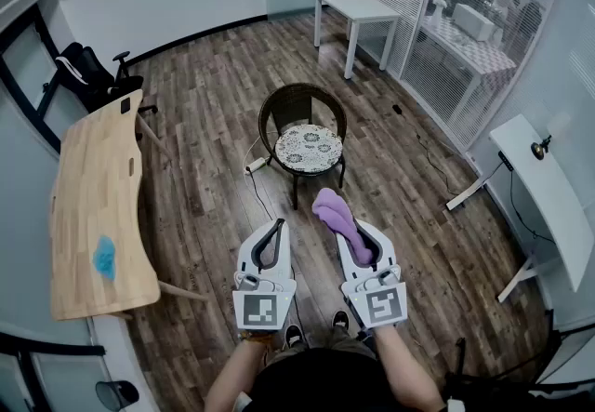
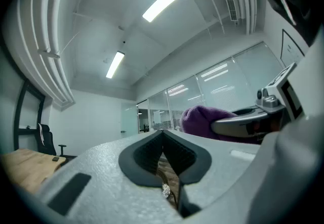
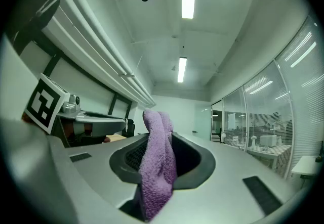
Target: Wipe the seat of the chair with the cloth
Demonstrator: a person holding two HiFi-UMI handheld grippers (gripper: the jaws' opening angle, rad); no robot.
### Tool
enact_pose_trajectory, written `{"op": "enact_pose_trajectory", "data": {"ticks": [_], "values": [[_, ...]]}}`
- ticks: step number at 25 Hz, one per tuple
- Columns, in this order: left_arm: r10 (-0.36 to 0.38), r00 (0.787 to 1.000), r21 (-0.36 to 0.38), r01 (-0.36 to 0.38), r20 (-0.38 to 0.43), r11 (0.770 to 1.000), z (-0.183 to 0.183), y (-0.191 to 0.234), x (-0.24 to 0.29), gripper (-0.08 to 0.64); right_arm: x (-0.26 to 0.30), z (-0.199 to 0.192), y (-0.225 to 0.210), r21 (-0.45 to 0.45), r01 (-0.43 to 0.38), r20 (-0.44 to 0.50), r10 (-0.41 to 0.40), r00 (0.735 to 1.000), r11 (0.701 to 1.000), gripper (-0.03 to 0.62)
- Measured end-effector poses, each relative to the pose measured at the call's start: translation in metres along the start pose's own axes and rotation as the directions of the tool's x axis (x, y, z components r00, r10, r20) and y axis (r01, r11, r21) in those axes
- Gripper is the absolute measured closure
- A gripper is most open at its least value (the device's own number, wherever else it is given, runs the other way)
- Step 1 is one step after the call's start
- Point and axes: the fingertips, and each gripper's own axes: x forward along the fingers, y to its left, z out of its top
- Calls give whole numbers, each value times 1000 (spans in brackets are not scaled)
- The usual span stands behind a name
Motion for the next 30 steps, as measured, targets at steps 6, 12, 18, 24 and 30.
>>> {"op": "enact_pose_trajectory", "data": {"ticks": [6,12,18,24,30], "values": [[-22,1000,-14,22,-3,1000,-7,13,-6,543,11,-5,19,24,22,-13,-21,1000,999,497],[-34,999,-31,34,8,999,-16,23,-6,543,19,-4,19,147,49,8,-51,999,988,483],[-53,998,-32,52,-37,998,-34,18,20,543,36,-13,-1,136,38,-9,-38,999,990,485],[-30,999,-13,30,-27,999,-46,12,74,543,66,-41,-38,110,-29,-17,31,999,994,486],[-25,998,1,25,-58,1000,-61,0,123,543,98,-59,-90,164,-23,-27,27,999,986,488]]}}
